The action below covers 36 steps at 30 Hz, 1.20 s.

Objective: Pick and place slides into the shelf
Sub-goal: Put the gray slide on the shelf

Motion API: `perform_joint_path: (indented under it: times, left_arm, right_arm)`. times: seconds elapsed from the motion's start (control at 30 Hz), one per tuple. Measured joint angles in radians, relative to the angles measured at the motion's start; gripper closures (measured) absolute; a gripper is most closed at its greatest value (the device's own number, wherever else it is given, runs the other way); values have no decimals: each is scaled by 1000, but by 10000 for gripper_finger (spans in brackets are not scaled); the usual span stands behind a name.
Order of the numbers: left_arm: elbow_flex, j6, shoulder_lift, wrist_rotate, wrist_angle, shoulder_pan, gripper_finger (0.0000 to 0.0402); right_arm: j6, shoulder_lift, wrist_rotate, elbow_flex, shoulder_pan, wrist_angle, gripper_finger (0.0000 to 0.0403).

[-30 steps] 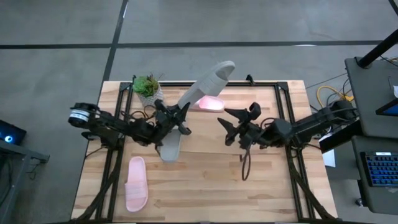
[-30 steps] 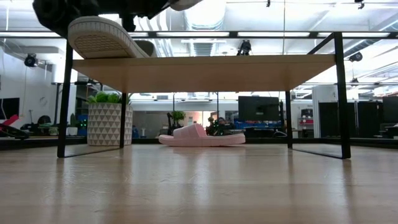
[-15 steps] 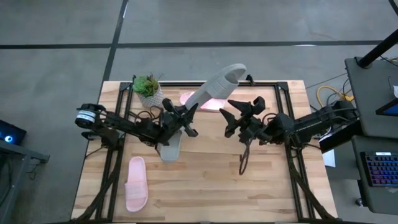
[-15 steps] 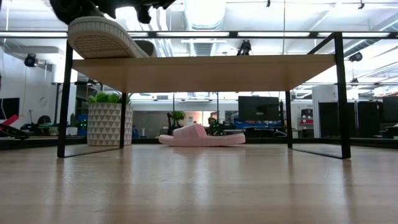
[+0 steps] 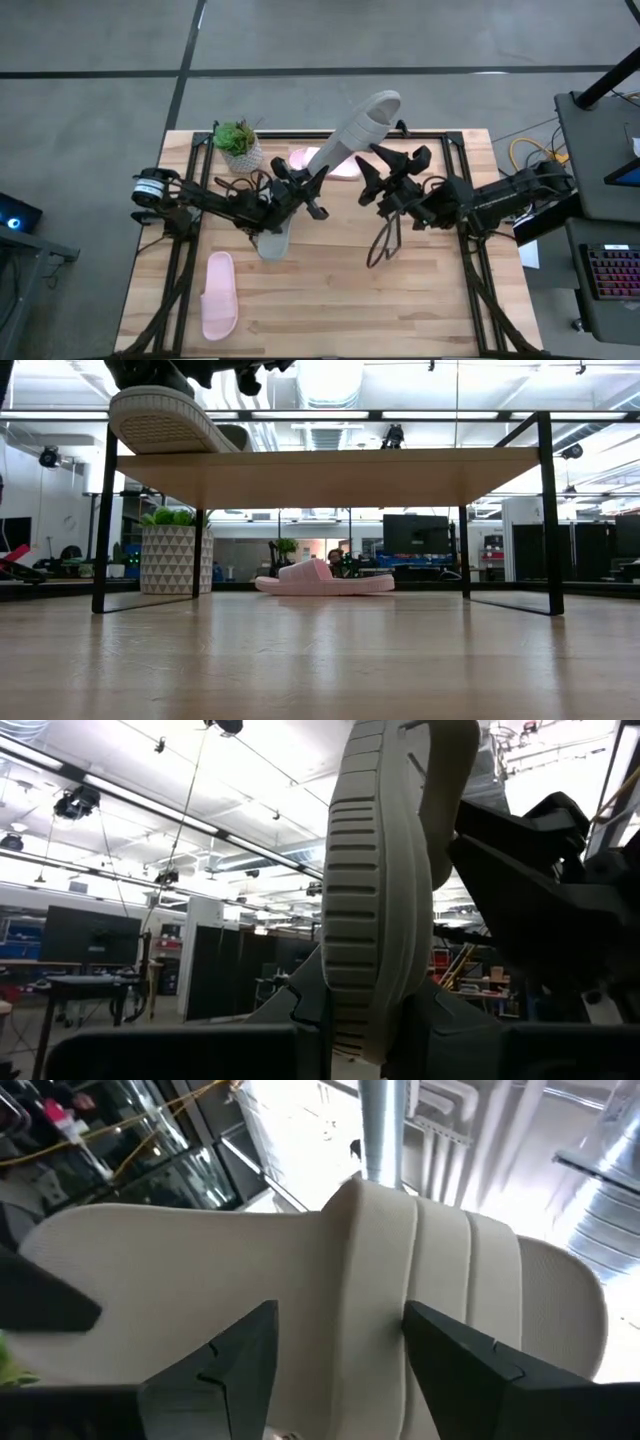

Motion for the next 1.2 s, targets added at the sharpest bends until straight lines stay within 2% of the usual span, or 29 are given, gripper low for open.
perform_joint_path:
  times: [0.27, 0.67, 0.93, 1.2]
  left_arm:
    - [-1, -3, -3, 2, -1, 0, 369]
    - [2, -29, -5, 3, -1, -1, 369]
    - [2, -55, -6, 13, 1, -1, 370]
    - [2, -55, -6, 27, 0, -1, 370]
  right_arm:
    - [-107, 5, 34, 37, -1, 2, 197]
    - [-392, 17, 75, 98, -1, -1, 197]
    - [-448, 19, 79, 147, -1, -5, 204]
    - [-451, 60, 75, 151, -7, 4, 241]
